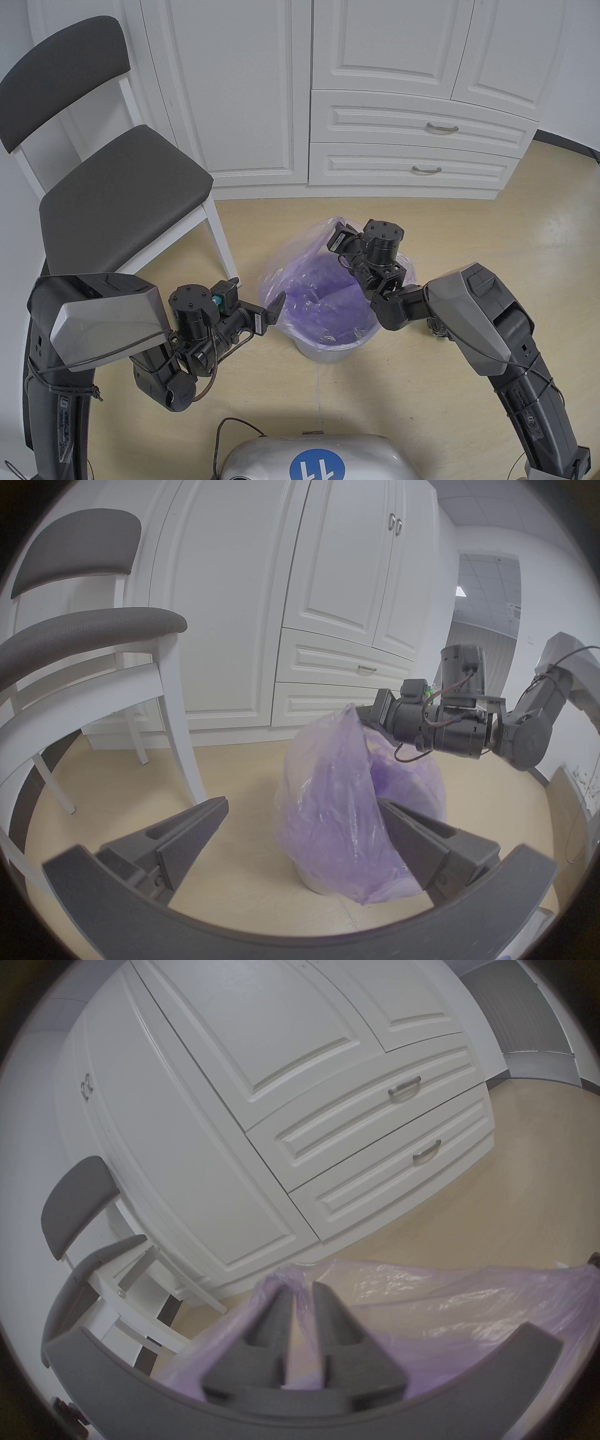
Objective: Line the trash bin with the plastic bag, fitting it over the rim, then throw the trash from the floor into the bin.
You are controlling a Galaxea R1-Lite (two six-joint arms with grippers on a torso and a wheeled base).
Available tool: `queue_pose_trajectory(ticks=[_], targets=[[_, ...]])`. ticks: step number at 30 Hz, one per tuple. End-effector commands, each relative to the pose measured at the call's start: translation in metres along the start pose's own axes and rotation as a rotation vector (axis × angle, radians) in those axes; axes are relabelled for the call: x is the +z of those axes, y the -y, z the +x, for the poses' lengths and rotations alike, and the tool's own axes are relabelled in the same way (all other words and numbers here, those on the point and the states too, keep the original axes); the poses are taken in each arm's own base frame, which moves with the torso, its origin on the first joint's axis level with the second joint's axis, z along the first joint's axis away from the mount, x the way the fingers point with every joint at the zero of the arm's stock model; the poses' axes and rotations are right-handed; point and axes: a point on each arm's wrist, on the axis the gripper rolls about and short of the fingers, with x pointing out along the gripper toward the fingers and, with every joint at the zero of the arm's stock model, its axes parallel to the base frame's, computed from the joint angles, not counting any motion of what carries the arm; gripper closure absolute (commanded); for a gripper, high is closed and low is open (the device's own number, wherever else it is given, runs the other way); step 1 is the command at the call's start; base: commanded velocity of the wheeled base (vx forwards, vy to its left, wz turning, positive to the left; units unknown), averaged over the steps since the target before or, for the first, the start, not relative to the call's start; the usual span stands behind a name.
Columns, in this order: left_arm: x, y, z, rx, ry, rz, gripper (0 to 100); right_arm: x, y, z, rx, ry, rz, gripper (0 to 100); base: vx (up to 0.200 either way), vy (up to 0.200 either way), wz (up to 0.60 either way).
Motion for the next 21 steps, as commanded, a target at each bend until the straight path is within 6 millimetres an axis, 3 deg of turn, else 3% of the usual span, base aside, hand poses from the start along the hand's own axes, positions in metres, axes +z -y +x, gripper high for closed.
queue_pose_trajectory(ticks=[1,7,15,21], targets=[[-0.001,0.003,0.002,-0.005,0.004,0.001,0,-0.009,0.005,0.002,-0.002,-0.003,-0.001,0,0.0,0.0,0.0],[-0.003,0.013,0.003,-0.009,0.001,0.001,0,0.017,-0.006,-0.012,0.004,-0.001,0.004,0,0.0,0.0,0.0],[-0.005,0.021,0.004,-0.011,0.001,0.003,0,0.025,-0.007,-0.036,0.052,-0.104,-0.02,0,0.0,0.0,0.0],[-0.004,0.027,0.013,0.048,0.029,-0.018,0,0.045,-0.008,-0.057,0.084,-0.166,-0.106,0,0.0,0.0,0.0]])
